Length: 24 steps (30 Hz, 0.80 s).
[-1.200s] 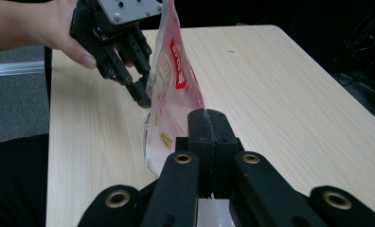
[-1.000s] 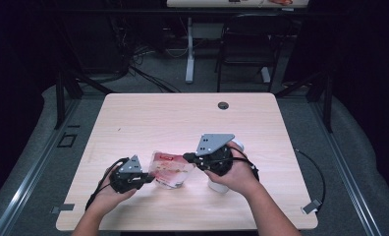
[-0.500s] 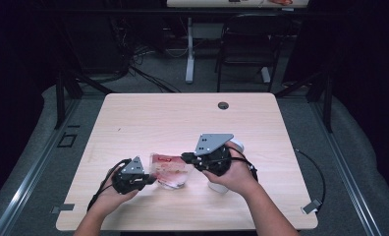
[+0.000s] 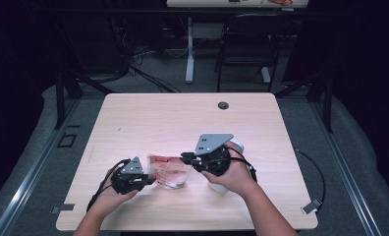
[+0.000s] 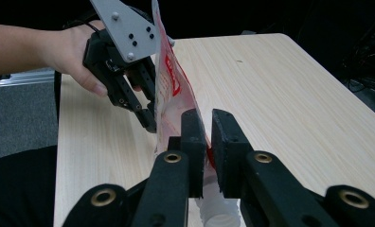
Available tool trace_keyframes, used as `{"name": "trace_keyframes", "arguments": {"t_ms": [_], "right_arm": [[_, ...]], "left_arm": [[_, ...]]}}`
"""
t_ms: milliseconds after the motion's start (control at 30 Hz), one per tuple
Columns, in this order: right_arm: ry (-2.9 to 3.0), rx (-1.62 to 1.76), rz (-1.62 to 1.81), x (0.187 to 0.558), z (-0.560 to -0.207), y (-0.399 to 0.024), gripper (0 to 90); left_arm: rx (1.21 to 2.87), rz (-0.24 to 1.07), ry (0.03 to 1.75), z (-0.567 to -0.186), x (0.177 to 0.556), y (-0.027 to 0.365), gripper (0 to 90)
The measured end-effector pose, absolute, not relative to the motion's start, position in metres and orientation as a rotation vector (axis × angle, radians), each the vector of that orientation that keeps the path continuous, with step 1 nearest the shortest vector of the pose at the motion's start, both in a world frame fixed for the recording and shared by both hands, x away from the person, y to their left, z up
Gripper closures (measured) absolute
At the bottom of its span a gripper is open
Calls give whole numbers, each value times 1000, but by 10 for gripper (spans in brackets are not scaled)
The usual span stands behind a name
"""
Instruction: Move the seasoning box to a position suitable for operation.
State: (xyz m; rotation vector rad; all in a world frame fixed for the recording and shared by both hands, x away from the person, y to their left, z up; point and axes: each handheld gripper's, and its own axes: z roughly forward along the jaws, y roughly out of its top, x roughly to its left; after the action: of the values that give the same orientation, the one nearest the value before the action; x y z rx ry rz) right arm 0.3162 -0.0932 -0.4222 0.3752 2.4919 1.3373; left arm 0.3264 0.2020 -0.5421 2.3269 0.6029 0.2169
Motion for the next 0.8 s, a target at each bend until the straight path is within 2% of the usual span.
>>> {"name": "trace_keyframes", "arguments": {"t_ms": [400, 700, 800], "right_arm": [[2491, 367, 1349, 318, -423, -85, 803], [2488, 365, 1401, 318, -421, -77, 674], [2488, 372, 1429, 318, -420, -77, 664]], "left_arm": [[2225, 211, 611, -529, 323, 218, 712], [2245, 212, 606, -530, 321, 218, 709], [2242, 216, 612, -530, 321, 219, 704]]}}
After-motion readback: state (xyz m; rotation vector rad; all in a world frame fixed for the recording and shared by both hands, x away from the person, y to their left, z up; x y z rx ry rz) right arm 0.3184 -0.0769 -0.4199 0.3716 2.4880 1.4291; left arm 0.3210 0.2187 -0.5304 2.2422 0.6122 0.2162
